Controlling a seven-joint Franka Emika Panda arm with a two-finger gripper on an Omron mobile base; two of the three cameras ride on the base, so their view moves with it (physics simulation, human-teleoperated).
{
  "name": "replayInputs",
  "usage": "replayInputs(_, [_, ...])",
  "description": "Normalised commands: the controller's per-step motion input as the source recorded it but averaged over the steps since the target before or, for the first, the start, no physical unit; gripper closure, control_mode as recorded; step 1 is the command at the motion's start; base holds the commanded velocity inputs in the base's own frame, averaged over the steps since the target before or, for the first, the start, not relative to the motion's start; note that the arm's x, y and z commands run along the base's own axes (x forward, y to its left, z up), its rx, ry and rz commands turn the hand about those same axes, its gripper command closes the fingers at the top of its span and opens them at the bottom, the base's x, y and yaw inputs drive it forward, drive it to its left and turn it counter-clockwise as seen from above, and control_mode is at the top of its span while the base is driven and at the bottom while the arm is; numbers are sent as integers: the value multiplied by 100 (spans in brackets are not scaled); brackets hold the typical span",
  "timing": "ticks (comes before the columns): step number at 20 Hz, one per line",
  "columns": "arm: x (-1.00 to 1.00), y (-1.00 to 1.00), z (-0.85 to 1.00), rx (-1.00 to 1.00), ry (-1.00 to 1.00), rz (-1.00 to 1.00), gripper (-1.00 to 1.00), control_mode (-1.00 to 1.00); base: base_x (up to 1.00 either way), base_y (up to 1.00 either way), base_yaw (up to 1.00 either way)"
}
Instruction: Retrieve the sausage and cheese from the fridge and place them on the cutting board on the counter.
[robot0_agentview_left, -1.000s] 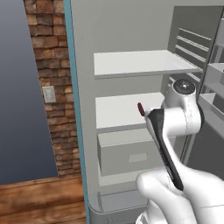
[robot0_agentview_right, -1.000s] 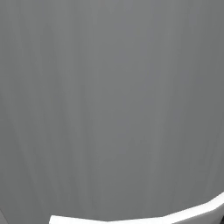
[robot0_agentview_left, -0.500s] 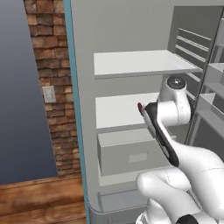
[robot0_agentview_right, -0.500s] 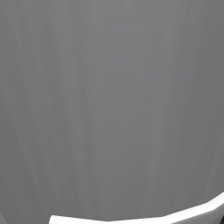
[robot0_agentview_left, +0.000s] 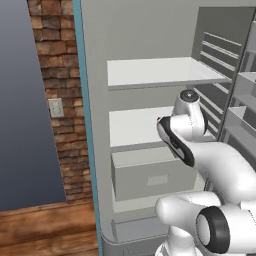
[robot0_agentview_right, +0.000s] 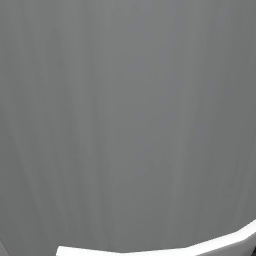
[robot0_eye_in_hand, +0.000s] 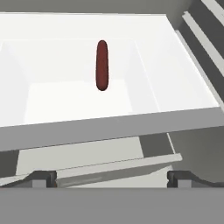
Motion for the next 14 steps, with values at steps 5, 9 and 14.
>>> replayInputs(5, [38,-5,-40,-1,0,0,-100,-100,0,0,0])
replayInputs(9, [46,-12,-3,0,5,0,-100,-100,0,0,0])
replayInputs(14, [68,-6,-8,1,2,0,-100,-100,0,0,0])
